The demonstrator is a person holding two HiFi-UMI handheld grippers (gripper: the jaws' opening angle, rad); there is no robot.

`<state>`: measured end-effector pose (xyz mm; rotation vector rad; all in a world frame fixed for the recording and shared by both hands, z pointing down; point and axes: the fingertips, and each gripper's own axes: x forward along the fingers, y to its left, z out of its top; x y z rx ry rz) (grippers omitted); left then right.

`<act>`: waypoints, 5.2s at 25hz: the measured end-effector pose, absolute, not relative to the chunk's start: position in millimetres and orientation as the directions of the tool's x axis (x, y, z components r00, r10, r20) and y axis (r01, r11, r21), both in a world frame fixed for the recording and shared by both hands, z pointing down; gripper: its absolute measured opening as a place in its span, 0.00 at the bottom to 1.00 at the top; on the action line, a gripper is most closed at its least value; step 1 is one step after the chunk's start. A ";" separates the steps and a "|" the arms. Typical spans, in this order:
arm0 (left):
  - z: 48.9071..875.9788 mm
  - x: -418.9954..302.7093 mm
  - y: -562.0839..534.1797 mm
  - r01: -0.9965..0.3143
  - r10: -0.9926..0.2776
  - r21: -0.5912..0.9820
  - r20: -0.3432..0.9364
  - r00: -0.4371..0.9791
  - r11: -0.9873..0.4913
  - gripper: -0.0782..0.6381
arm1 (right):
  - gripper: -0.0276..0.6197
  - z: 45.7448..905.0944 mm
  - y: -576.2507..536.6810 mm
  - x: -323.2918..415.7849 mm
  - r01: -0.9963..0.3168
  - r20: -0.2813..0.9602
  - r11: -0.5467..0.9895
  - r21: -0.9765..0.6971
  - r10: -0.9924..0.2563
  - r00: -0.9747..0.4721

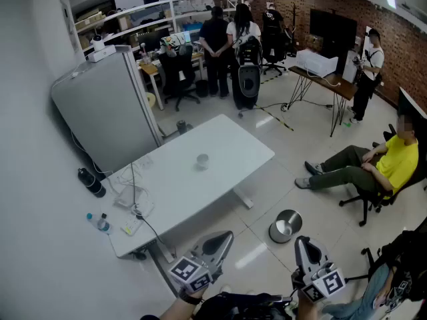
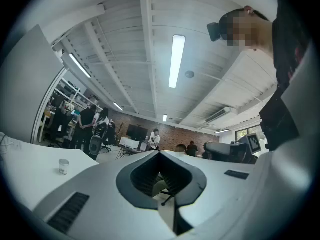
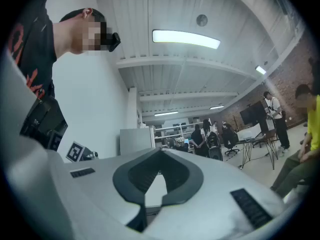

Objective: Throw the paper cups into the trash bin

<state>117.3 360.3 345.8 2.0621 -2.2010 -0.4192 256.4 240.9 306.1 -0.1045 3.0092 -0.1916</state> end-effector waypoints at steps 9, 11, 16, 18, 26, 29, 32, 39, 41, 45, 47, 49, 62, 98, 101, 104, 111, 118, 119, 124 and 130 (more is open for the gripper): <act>363.1 105.7 394.8 -0.964 -0.990 0.243 -0.071 -0.125 0.104 0.11 | 0.05 314.6 272.8 220.7 0.008 -0.072 0.994 -0.111 0.000 -0.997; 372.3 95.3 397.4 -0.960 -0.986 0.232 -0.023 -0.167 0.157 0.11 | 0.05 315.9 276.8 215.1 0.012 -0.062 0.993 -0.115 0.005 -0.998; 378.9 79.8 416.2 -0.942 -0.981 0.283 -0.009 -0.194 0.183 0.11 | 0.05 322.5 289.0 203.1 0.027 -0.044 0.991 -0.134 0.022 -0.999; 381.1 76.2 422.6 -0.940 -0.981 0.286 0.001 -0.194 0.186 0.11 | 0.05 321.7 293.8 196.6 0.038 -0.049 0.989 -0.144 0.031 -0.998; 387.0 55.2 448.9 -0.938 -0.979 0.283 0.011 -0.204 0.199 0.11 | 0.05 318.8 322.9 170.6 0.080 -0.084 0.986 -0.149 0.069 -0.994; 386.9 47.6 455.4 -0.934 -0.977 0.292 0.001 -0.215 0.206 0.11 | 0.05 322.7 329.4 160.9 0.093 -0.066 0.986 -0.139 0.084 -0.994; 381.8 45.9 460.3 -0.932 -0.975 0.297 -0.017 -0.221 0.206 0.11 | 0.05 327.1 328.0 153.0 0.093 -0.044 0.983 -0.161 0.086 -0.995; 359.4 22.9 456.1 -0.944 -0.967 0.229 -0.032 -0.251 0.237 0.11 | 0.05 325.4 306.8 119.9 0.110 -0.054 0.980 -0.168 0.102 -0.993; 355.2 8.7 451.3 -0.941 -0.963 0.224 -0.039 -0.268 0.253 0.11 | 0.05 319.8 299.0 105.4 0.126 -0.068 0.978 -0.165 0.116 -0.991; 352.0 -19.0 437.0 -0.931 -0.951 0.221 -0.040 -0.305 0.290 0.11 | 0.05 318.3 275.9 77.3 0.152 -0.086 0.973 -0.175 0.139 -0.987; 350.4 -30.6 428.8 -0.927 -0.947 0.220 -0.035 -0.320 0.305 0.11 | 0.05 316.2 264.6 65.6 0.160 -0.097 0.971 -0.178 0.145 -0.985; 346.3 -39.5 416.7 -0.927 -0.945 0.211 -0.037 -0.324 0.309 0.11 | 0.05 312.0 250.9 55.8 0.167 -0.109 0.972 -0.166 0.150 -0.983; 339.2 -84.5 355.3 -0.915 -0.930 0.216 -0.065 -0.363 0.342 0.11 | 0.05 300.0 189.2 17.4 0.261 -0.188 0.961 -0.090 0.241 -0.952; 378.3 -308.1 375.2 -0.897 -0.944 0.339 -0.061 -0.323 0.285 0.11 | 0.05 340.1 230.7 -224.5 0.247 0.070 0.963 0.103 0.241 -0.968; 382.2 -324.4 366.7 -0.898 -0.947 0.334 -0.043 -0.319 0.288 0.11 | 0.05 344.5 223.3 -236.8 0.259 0.079 0.962 0.089 0.253 -0.964; 365.9 -337.0 355.0 -0.906 -0.945 0.306 -0.052 -0.323 0.292 0.11 | 0.05 350.7 211.6 -246.6 0.277 0.105 0.954 0.113 0.265 -0.958; 346.2 -364.7 321.4 -0.932 -0.953 0.242 -0.071 -0.295 0.270 0.11 | 0.05 356.5 194.5 -277.6 0.219 0.003 0.976 -0.011 0.219 -0.976; 349.2 -376.4 306.4 -0.932 -0.947 0.218 -0.073 -0.312 0.290 0.11 | 0.05 365.8 214.1 -309.2 0.268 0.007 0.961 -0.061 0.269 -0.963; 351.5 -377.9 302.2 -0.934 -0.950 0.221 -0.073 -0.303 0.281 0.11 | 0.05 366.3 216.2 -309.9 0.271 0.006 0.961 -0.063 0.272 -0.962; 359.0 -375.9 288.2 -0.941 -0.958 0.222 -0.075 -0.278 0.256 0.11 | 0.05 371.0 219.3 -305.3 0.294 0.017 0.955 -0.045 0.295 -0.955; 361.6 -377.2 298.4 -0.922 -0.944 0.258 -0.086 -0.320 0.289 0.11 | 0.05 388.0 204.9 -300.0 0.241 0.048 0.969 -0.053 0.244 -0.969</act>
